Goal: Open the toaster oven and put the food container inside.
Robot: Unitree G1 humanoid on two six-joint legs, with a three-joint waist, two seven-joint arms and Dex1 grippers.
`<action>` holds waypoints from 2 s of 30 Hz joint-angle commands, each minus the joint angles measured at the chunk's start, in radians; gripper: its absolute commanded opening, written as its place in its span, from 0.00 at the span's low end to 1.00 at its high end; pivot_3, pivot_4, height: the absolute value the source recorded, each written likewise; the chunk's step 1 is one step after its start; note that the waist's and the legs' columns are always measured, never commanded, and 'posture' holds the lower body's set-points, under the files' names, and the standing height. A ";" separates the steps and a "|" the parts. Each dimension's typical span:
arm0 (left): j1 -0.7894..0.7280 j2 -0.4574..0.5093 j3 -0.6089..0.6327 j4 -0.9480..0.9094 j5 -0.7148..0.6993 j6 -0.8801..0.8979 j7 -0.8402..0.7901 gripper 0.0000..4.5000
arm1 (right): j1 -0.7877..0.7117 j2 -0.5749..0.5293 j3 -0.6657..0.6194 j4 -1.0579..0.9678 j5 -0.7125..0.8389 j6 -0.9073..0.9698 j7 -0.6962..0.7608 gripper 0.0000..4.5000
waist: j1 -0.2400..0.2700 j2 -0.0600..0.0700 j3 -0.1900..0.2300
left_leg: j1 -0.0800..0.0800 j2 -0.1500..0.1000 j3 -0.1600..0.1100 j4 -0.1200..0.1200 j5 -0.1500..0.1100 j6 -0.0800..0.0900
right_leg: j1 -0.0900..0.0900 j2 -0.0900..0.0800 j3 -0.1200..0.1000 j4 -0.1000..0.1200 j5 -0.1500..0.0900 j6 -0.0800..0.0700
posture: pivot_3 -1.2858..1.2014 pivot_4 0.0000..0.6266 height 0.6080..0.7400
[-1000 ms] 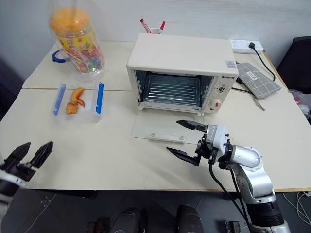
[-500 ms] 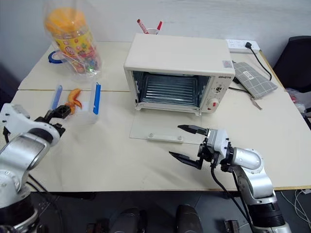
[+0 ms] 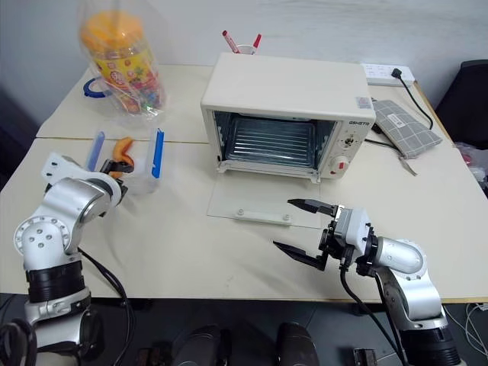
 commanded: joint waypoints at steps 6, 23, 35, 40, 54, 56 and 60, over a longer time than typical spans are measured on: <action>-0.028 0.034 0.050 0.082 0.073 0.066 -0.060 0.59 | 0.014 -0.008 -0.035 -0.056 0.016 0.000 -0.027 1.00 | -0.001 0.000 0.000 | 0.000 0.000 0.000 0.000 0.000 0.000 | 0.000 0.000 -0.001 0.000 0.000 0.000 | 0.52 0.24 1.00; -0.034 0.161 0.157 0.155 0.174 0.203 -0.176 0.15 | 0.035 -0.012 -0.046 -0.060 0.011 -0.002 -0.034 1.00 | -0.002 0.000 0.000 | 0.000 0.001 0.000 0.000 0.001 -0.001 | -0.001 0.000 -0.001 0.001 0.000 0.000 | 0.52 0.24 1.00; 0.000 0.654 0.069 0.159 0.154 0.725 -0.927 0.02 | 0.050 -0.028 -0.070 -0.055 0.018 0.009 -0.029 1.00 | -0.004 -0.005 0.004 | -0.005 0.001 0.006 -0.003 0.001 -0.003 | -0.011 0.002 0.004 0.004 0.000 0.000 | 0.52 0.24 1.00; -0.027 0.687 0.029 0.145 0.191 0.800 -1.081 0.02 | 0.069 -0.042 -0.094 -0.059 0.016 0.014 -0.037 1.00 | -0.004 -0.004 0.004 | -0.005 0.002 0.007 -0.003 0.001 -0.003 | -0.013 0.002 0.006 0.005 -0.001 -0.001 | 0.52 0.24 1.00; -0.298 0.231 -0.109 0.033 0.140 0.902 -0.798 0.02 | 0.339 -0.064 -0.288 -0.196 0.015 0.018 -0.130 1.00 | -0.003 -0.006 0.005 | -0.004 0.001 0.008 -0.003 0.001 -0.002 | -0.012 -0.001 0.007 0.007 0.000 0.000 | 0.52 0.24 1.00; -0.321 0.156 -0.118 0.032 0.156 0.896 -0.738 0.02 | 0.358 -0.054 -0.288 -0.218 0.011 0.014 -0.152 1.00 | -0.003 -0.006 0.005 | -0.004 0.001 0.008 -0.003 0.001 -0.002 | -0.012 -0.001 0.007 0.007 0.000 0.000 | 0.52 0.24 1.00; -0.351 0.051 -0.113 0.049 0.182 0.920 -0.653 0.02 | 0.382 -0.032 -0.283 -0.257 0.000 0.014 -0.193 1.00 | -0.001 -0.006 0.005 | -0.004 0.001 0.008 -0.002 0.001 -0.002 | -0.012 0.000 0.008 0.007 0.000 0.000 | 0.52 0.24 1.00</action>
